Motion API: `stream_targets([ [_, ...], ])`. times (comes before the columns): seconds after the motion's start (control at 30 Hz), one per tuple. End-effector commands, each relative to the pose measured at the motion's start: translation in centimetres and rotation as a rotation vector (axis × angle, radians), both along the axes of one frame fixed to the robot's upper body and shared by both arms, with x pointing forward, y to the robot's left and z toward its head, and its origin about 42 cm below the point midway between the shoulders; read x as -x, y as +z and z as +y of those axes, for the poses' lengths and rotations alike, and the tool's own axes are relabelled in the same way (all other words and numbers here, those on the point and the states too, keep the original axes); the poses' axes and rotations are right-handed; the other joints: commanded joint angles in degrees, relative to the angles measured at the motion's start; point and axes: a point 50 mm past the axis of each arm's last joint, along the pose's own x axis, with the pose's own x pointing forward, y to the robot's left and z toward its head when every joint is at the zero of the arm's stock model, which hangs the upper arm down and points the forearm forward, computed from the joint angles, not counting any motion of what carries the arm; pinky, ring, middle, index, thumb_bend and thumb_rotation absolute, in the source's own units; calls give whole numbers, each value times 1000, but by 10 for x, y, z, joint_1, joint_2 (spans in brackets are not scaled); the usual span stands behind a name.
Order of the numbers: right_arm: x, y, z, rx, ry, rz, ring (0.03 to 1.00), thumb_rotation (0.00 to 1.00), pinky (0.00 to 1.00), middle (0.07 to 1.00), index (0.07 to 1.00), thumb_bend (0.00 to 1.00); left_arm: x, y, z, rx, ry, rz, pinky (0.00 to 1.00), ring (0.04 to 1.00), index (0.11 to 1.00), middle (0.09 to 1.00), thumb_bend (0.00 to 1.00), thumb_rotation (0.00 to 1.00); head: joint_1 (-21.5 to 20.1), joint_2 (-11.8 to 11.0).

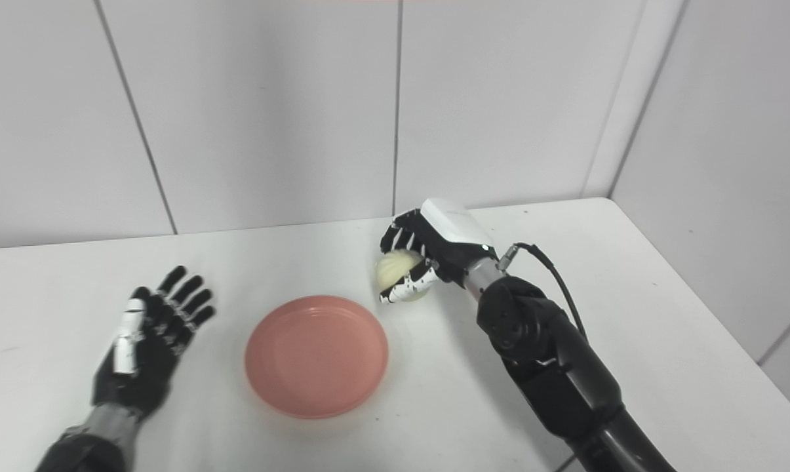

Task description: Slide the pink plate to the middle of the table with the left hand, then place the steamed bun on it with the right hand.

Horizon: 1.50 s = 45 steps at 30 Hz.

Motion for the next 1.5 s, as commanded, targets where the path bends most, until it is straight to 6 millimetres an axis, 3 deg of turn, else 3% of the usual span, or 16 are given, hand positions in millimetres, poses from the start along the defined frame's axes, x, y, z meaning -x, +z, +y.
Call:
stream_targets([
  [0.0, -4, 33, 21, 23, 80, -111, 404, 119, 409, 466, 488, 504, 33, -58, -6, -40, -9, 276, 917, 914, 920, 922, 454, 1000, 4, 0],
  [0.03, -4, 32, 26, 33, 92, -111, 405, 120, 437, 465, 488, 505, 32, -58, -7, -43, -8, 277, 916, 913, 921, 921, 454, 1000, 12, 0],
  [0.1, -4, 31, 37, 25, 115, -101, 399, 120, 358, 467, 488, 504, 32, -57, -10, -46, -8, 279, 915, 913, 921, 920, 453, 1000, 16, 0],
  [0.2, -3, 28, 52, -4, 148, -81, 394, 118, 314, 469, 488, 503, 32, -56, -13, -50, -9, 281, 916, 911, 923, 919, 450, 1000, 24, 0],
  [0.63, 6, 13, 103, 15, 252, -16, 399, 120, 317, 469, 489, 504, 31, -55, -20, -54, -3, 291, 903, 901, 914, 911, 439, 1000, 40, 1],
  [0.93, 7, -10, 115, 55, 269, 15, 417, 122, 333, 495, 490, 506, 30, -56, -21, -53, -4, 292, 898, 897, 911, 906, 446, 1000, 41, 0],
  [1.47, 2, -39, 114, 106, 248, 98, 412, 122, 315, 506, 491, 506, 31, -52, -21, -60, -8, 289, 907, 905, 919, 914, 439, 1000, 42, 8],
])
